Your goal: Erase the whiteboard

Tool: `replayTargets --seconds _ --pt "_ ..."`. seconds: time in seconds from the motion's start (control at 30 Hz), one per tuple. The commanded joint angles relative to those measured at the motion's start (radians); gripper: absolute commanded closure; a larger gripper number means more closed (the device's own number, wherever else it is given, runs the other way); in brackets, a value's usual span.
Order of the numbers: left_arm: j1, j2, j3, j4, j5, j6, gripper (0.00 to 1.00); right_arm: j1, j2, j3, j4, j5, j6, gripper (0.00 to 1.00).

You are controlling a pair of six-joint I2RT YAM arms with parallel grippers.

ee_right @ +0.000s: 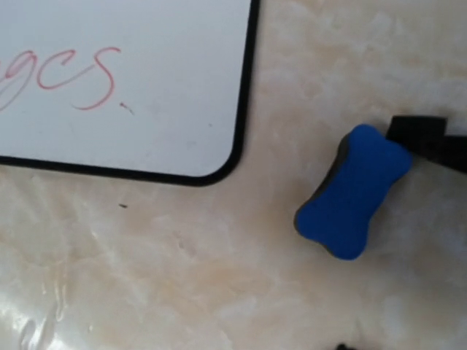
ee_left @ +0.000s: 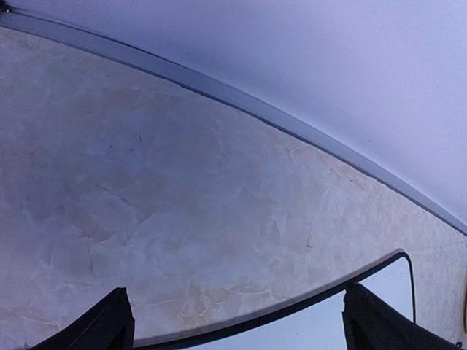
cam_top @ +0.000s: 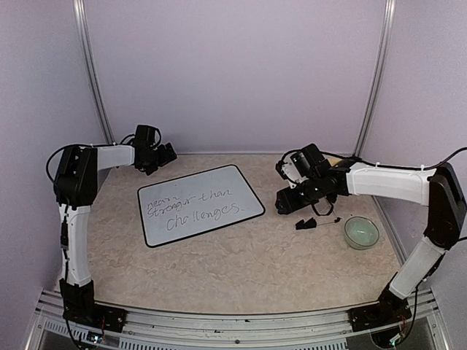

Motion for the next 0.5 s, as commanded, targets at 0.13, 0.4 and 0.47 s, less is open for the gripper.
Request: replayTargets --seconds 0.13,0.4,0.47 --pt "0.000 0.073 -0.003 -0.034 0.070 0.039 0.05 0.010 0.113 0.051 0.006 0.106 0.116 0.40" --pt "-0.023 0.058 -0.074 -0.025 0.070 0.058 0.07 -0.011 0.165 0.070 0.009 0.164 0.161 0.38" --pt "-0.030 0.060 -0.087 -0.026 0.069 0.057 0.07 -0.030 0.168 0.071 0.013 0.158 0.173 0.38"
